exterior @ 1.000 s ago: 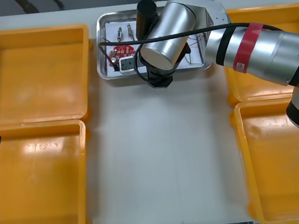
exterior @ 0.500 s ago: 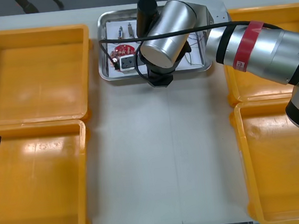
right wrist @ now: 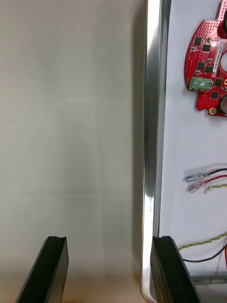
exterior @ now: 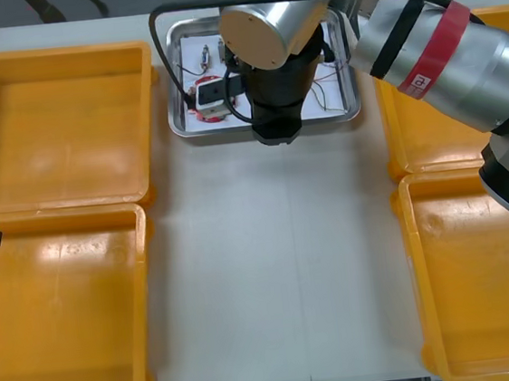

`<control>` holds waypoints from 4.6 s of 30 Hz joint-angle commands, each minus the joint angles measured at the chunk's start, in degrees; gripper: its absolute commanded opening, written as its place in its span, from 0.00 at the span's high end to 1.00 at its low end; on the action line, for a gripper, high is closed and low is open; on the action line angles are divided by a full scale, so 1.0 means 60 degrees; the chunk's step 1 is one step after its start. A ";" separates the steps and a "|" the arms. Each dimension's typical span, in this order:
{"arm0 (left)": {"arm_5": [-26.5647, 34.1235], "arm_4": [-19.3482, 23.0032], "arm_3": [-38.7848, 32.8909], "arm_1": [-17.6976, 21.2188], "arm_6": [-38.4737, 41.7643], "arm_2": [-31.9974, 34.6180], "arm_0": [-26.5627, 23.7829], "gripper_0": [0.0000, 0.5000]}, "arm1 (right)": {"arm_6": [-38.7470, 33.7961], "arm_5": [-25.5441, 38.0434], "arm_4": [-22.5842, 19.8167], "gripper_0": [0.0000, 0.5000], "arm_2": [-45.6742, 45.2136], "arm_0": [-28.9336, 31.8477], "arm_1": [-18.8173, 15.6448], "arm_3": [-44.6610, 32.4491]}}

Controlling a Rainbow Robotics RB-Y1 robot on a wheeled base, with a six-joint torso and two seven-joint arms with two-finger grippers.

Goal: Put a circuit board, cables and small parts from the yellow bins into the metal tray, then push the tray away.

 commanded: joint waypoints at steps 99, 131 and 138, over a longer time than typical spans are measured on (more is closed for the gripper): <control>-0.0072 -0.0034 -0.0227 0.0386 0.0181 0.0247 0.0156 0.00 | -0.8621 0.3002 0.0123 0.00 -1.1231 1.1056 -0.3707 -0.9037; -0.0072 -0.0034 -0.0227 0.0386 0.0181 0.0247 0.0156 0.00 | -0.8621 0.3002 0.0123 0.00 -1.1231 1.1056 -0.3707 -0.9037; -0.0072 -0.0034 -0.0227 0.0386 0.0181 0.0247 0.0156 0.00 | -0.8621 0.3002 0.0123 0.00 -1.1231 1.1056 -0.3707 -0.9037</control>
